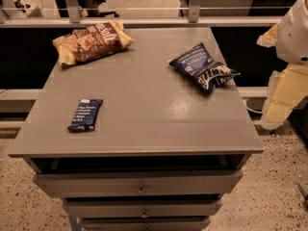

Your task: Move blue chip bag near rxbar blueberry

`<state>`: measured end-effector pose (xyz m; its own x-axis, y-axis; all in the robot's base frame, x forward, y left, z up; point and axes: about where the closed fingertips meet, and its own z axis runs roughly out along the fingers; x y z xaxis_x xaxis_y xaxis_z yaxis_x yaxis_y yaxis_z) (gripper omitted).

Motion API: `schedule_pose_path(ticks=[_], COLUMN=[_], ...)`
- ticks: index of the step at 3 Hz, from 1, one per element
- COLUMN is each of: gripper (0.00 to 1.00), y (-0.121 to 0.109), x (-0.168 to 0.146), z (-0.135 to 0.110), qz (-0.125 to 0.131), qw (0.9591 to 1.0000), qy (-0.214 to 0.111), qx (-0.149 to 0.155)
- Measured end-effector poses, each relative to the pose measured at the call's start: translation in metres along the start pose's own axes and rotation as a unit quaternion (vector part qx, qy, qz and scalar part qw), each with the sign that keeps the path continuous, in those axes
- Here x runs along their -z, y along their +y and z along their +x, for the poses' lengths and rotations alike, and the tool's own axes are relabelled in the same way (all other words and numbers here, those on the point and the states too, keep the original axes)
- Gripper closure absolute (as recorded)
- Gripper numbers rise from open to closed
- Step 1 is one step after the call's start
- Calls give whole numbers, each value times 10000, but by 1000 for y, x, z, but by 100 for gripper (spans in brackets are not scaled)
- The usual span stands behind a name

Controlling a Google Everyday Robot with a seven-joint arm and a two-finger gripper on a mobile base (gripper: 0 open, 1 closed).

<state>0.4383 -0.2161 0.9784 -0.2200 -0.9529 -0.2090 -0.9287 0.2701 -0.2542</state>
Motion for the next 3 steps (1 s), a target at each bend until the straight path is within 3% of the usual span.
schedule_pose_path(ticks=[1,2,3], gripper=[0,0,0], y=[0,-21,-65], x=[0,-13,-35], z=[0,-2,-4], qz=[1,78,318], qw=[10000,9997,9974], qy=[0,-216,-642], qx=[0,21,-126])
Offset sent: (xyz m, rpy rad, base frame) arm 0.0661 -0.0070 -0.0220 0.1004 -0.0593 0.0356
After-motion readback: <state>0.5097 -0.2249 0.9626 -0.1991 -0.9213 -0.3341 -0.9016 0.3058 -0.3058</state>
